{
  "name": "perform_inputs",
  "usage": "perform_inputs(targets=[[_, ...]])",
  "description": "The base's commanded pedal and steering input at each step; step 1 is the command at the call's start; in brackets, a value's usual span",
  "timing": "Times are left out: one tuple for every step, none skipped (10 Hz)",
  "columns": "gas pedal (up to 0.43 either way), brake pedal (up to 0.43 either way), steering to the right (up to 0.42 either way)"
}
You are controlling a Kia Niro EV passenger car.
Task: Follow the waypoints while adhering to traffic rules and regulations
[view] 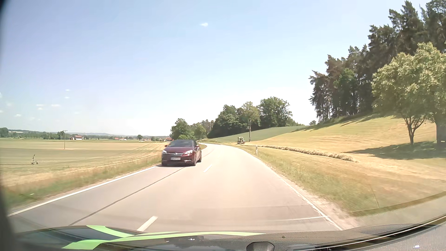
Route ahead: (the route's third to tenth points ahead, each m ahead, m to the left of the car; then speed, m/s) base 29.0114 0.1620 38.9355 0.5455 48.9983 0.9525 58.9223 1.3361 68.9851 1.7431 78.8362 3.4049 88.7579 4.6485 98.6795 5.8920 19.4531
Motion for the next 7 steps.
perform_inputs(targets=[[0.228, 0.000, -0.011], [0.228, 0.000, -0.010], [0.228, 0.000, -0.009], [0.228, 0.000, -0.009], [0.228, 0.000, -0.009], [0.228, 0.000, -0.009], [0.220, 0.000, -0.009]])
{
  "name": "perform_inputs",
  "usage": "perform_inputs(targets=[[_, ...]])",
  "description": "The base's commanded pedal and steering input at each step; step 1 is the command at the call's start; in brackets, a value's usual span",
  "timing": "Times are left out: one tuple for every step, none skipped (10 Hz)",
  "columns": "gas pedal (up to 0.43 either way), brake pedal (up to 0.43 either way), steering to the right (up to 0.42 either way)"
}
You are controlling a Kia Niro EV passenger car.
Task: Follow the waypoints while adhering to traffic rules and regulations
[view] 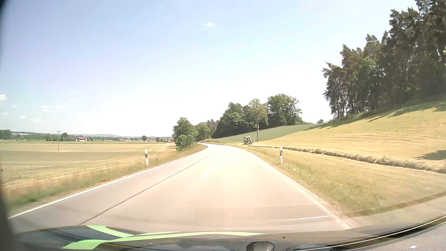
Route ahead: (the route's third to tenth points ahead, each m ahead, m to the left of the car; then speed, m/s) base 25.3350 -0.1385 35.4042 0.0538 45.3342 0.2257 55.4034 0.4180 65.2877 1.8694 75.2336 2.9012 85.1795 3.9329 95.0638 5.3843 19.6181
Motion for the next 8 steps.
perform_inputs(targets=[[0.189, 0.000, -0.009], [0.189, 0.000, -0.009], [0.197, 0.000, -0.007], [0.197, 0.000, -0.006], [0.220, 0.000, -0.005], [0.228, 0.000, -0.005], [0.240, 0.000, -0.005], [0.248, 0.000, -0.005]])
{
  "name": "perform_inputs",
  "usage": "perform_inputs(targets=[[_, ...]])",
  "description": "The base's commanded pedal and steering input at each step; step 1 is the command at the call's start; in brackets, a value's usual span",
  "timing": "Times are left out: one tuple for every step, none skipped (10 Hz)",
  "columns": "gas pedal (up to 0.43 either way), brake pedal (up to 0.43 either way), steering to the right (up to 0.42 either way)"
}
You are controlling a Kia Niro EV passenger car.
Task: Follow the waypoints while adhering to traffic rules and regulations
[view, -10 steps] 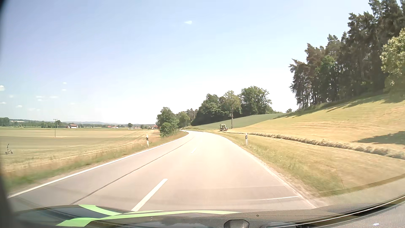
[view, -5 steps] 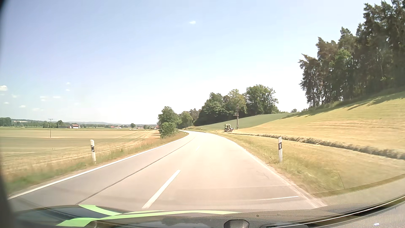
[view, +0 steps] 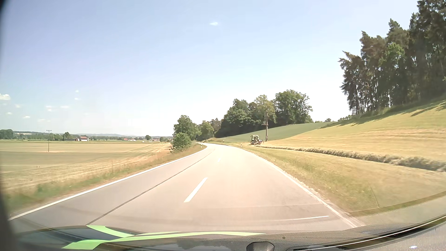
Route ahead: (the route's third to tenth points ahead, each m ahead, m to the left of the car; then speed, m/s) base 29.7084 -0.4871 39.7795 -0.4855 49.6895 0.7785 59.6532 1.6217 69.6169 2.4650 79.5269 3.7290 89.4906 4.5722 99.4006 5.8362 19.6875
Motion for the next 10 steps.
perform_inputs(targets=[[0.248, 0.000, -0.005], [0.248, 0.000, -0.005], [0.248, 0.000, -0.005], [0.248, 0.000, -0.005], [0.228, 0.000, -0.005], [0.220, 0.000, -0.005], [0.220, 0.000, -0.005], [0.220, 0.000, -0.006], [0.209, 0.000, -0.006], [0.189, 0.000, -0.006]])
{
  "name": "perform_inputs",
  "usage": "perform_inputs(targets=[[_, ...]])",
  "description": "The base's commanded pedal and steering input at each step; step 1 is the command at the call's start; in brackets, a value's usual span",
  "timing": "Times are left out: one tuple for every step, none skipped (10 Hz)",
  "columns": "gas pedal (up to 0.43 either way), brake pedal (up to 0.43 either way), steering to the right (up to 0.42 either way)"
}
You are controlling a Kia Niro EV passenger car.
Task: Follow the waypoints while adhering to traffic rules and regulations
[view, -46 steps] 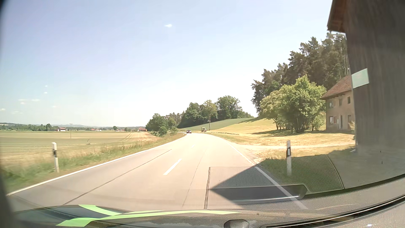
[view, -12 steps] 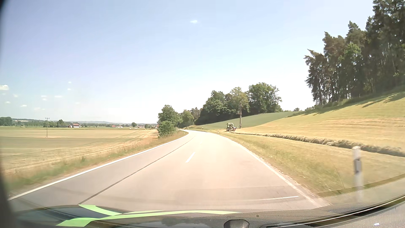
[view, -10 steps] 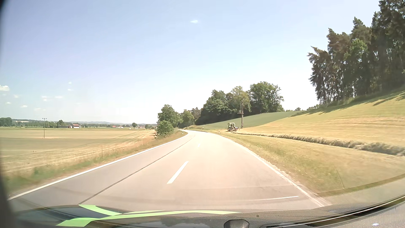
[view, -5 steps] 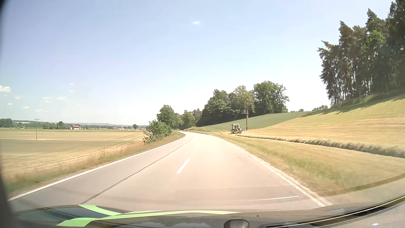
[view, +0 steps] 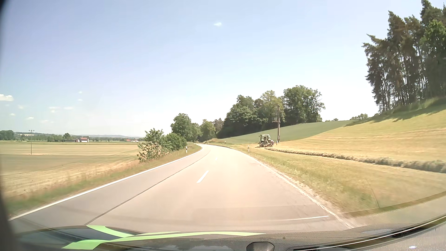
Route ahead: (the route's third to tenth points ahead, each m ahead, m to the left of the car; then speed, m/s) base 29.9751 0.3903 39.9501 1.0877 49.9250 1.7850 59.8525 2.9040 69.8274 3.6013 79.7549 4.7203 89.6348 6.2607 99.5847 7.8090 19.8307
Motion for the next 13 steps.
perform_inputs(targets=[[0.189, 0.000, -0.008], [0.189, 0.000, -0.010], [0.189, 0.000, -0.010], [0.197, 0.000, -0.010], [0.220, 0.000, -0.010], [0.228, 0.000, -0.010], [0.228, 0.000, -0.010], [0.228, 0.000, -0.010], [0.220, 0.000, -0.011], [0.209, 0.000, -0.011], [0.209, 0.000, -0.011], [0.220, 0.000, -0.011], [0.228, 0.000, -0.012]])
